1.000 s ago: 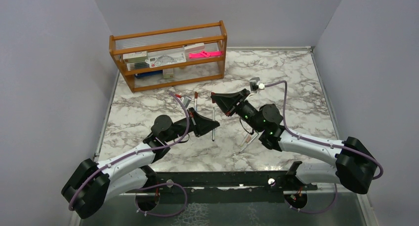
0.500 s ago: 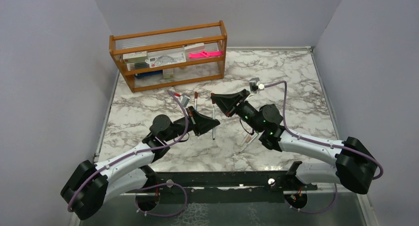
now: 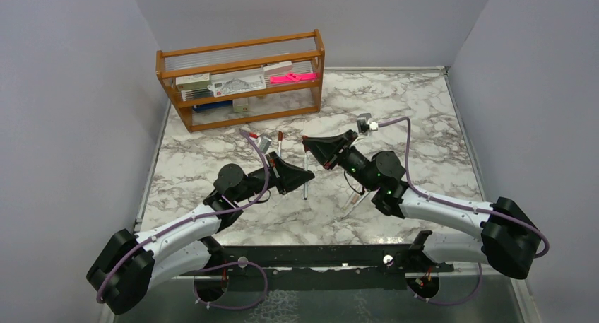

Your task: Insert the pens into the pen caps

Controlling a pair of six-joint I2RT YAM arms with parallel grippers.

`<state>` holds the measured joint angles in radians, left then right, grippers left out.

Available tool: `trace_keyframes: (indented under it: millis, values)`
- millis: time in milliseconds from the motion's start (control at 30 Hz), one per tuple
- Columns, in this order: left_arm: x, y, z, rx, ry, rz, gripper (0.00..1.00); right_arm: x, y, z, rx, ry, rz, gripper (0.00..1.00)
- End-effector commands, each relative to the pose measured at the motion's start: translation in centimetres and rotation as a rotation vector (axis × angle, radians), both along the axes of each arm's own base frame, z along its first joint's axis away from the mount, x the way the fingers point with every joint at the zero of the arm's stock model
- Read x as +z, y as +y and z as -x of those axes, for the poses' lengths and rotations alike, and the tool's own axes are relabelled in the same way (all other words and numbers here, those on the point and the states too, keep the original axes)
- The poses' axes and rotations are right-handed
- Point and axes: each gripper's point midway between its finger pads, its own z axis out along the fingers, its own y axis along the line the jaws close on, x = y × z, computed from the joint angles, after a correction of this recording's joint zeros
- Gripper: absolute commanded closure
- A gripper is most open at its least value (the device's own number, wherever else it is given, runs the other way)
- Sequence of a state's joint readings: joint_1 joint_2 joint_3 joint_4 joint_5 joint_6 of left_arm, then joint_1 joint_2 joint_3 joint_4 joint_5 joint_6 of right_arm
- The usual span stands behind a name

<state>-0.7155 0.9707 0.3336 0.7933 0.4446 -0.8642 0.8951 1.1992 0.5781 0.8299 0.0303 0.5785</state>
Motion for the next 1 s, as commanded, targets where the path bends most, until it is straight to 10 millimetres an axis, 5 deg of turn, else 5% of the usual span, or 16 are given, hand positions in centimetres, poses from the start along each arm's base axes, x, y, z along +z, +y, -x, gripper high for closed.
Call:
trace_keyframes:
  millis: [0, 567, 967]
  values:
    - [1.7, 0.0, 0.0, 0.001, -0.04, 0.04, 1.0, 0.1, -0.3, 0.7, 0.023, -0.015, -0.002, 0.98]
    - [1.4, -0.2, 0.4, -0.02, -0.039, 0.034, 1.0, 3.3, -0.1, 0.2, 0.003, -0.074, -0.012, 0.98]
    - [1.6, -0.1, 0.5, -0.017, -0.044, 0.039, 1.0, 0.9, 0.0, 0.7, 0.034, -0.033, 0.002, 0.98]
